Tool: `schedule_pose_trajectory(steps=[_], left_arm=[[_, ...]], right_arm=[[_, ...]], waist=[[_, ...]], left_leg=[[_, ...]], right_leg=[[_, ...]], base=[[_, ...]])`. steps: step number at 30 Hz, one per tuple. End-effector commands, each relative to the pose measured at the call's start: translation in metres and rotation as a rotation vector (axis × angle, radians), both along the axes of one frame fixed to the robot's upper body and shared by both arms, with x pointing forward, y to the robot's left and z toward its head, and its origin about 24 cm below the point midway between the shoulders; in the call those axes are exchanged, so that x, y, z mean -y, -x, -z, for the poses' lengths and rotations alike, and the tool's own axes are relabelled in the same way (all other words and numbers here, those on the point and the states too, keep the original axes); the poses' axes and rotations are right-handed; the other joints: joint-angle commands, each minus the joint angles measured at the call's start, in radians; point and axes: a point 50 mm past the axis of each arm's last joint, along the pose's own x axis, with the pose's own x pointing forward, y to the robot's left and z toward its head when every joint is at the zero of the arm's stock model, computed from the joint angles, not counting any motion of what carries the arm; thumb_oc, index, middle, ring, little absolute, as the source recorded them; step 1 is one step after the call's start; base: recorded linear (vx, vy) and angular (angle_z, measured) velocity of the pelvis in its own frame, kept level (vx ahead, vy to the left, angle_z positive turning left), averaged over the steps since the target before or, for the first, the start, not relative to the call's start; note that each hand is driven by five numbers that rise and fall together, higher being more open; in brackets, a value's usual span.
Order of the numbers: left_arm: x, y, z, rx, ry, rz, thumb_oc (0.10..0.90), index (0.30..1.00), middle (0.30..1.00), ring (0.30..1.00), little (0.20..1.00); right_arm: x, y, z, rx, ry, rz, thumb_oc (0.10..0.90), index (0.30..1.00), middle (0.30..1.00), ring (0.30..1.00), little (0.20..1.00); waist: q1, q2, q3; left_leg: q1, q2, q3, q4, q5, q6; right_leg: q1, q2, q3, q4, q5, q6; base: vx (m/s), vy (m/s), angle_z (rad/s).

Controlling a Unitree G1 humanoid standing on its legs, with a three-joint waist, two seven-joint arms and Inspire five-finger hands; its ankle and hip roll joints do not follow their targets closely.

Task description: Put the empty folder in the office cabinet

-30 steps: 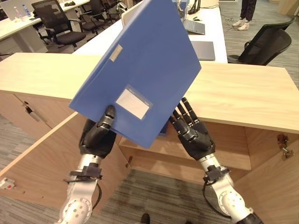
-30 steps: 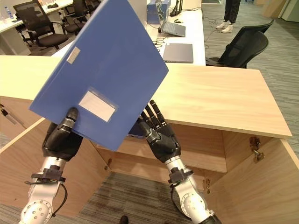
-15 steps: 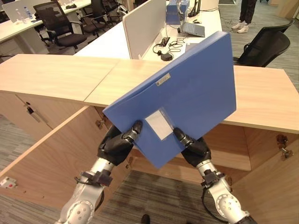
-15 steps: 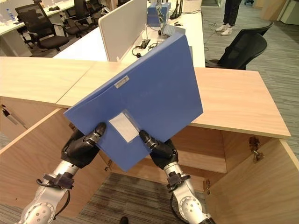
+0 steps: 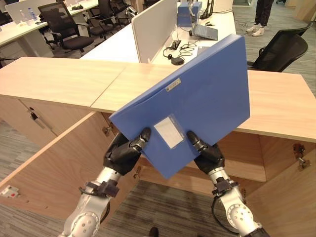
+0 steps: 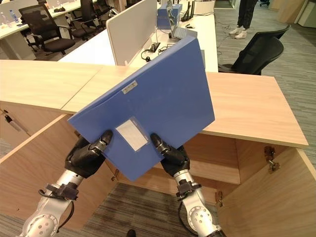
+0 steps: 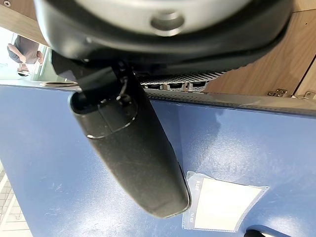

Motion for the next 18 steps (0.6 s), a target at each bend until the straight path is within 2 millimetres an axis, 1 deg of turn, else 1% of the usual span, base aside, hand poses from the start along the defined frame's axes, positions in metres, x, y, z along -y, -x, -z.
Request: schedule_pose_trajectory(steps=[1, 4, 8, 9, 10, 11, 18], left_arm=[[0.002, -0.009, -0.051, 0.302, 0.042, 0.041, 0.4, 0.3, 0.3, 0.3, 0.3], [0.0, -0.009, -0.05, 0.302, 0.038, 0.033, 0.4, 0.3, 0.3, 0.3, 0.3], [-0.001, -0.009, -0.049, 0.303, 0.039, 0.03, 0.4, 0.3, 0.3, 0.3, 0.3], [-0.001, -0.009, -0.049, 0.304, 0.038, 0.027, 0.4, 0.3, 0.3, 0.3, 0.3], [-0.002, -0.009, -0.049, 0.305, 0.037, 0.026, 0.4, 0.3, 0.3, 0.3, 0.3], [-0.001, -0.01, -0.05, 0.308, 0.041, 0.026, 0.4, 0.3, 0.3, 0.3, 0.3], [0.0, -0.01, -0.05, 0.32, 0.05, 0.021, 0.4, 0.3, 0.3, 0.3, 0.3]], right_arm=[[-0.009, -0.021, -0.066, 0.323, -0.104, 0.009, 0.8, 0.9, 0.9, 0.9, 0.9], [-0.007, -0.021, -0.076, 0.369, -0.124, 0.017, 0.8, 0.9, 0.9, 0.9, 0.9], [-0.007, -0.022, -0.082, 0.398, -0.138, 0.023, 0.8, 0.9, 0.9, 0.9, 0.9], [-0.007, -0.021, -0.084, 0.408, -0.142, 0.022, 0.604, 0.606, 0.606, 0.606, 0.606], [-0.007, -0.022, -0.085, 0.412, -0.143, 0.022, 0.54, 0.509, 0.509, 0.509, 0.509], [-0.008, -0.021, -0.086, 0.418, -0.148, 0.017, 0.4, 0.3, 0.3, 0.3, 0.3], [-0.014, -0.018, -0.086, 0.419, -0.146, -0.034, 0.4, 0.3, 0.3, 0.3, 0.3]], waist=[[-0.009, -0.037, -0.058], [-0.009, -0.037, -0.058], [-0.009, -0.036, -0.058], [-0.009, -0.037, -0.058], [-0.009, -0.037, -0.058], [-0.009, -0.037, -0.058], [-0.01, -0.038, -0.057]], left_leg=[[0.017, 0.075, 0.057, -0.001, -0.022, -0.06], [0.017, 0.075, 0.057, -0.001, -0.022, -0.06], [0.017, 0.075, 0.059, -0.001, -0.022, -0.06], [0.017, 0.074, 0.059, -0.001, -0.021, -0.06], [0.017, 0.075, 0.06, -0.001, -0.022, -0.06], [0.017, 0.074, 0.061, -0.001, -0.022, -0.06], [0.017, 0.073, 0.061, -0.001, -0.022, -0.059]], right_leg=[[0.044, -0.057, 0.059, 0.016, -0.103, 0.078], [0.044, -0.057, 0.061, 0.015, -0.104, 0.078], [0.044, -0.056, 0.06, 0.016, -0.104, 0.078], [0.044, -0.055, 0.062, 0.016, -0.104, 0.078], [0.044, -0.056, 0.062, 0.016, -0.104, 0.078], [0.043, -0.056, 0.062, 0.017, -0.105, 0.079], [0.041, -0.056, 0.063, 0.019, -0.105, 0.078]], base=[[0.0, 0.0, 0.0], [0.0, 0.0, 0.0], [0.0, 0.0, 0.0], [0.0, 0.0, 0.0], [0.0, 0.0, 0.0], [0.0, 0.0, 0.0], [0.0, 0.0, 0.0]])
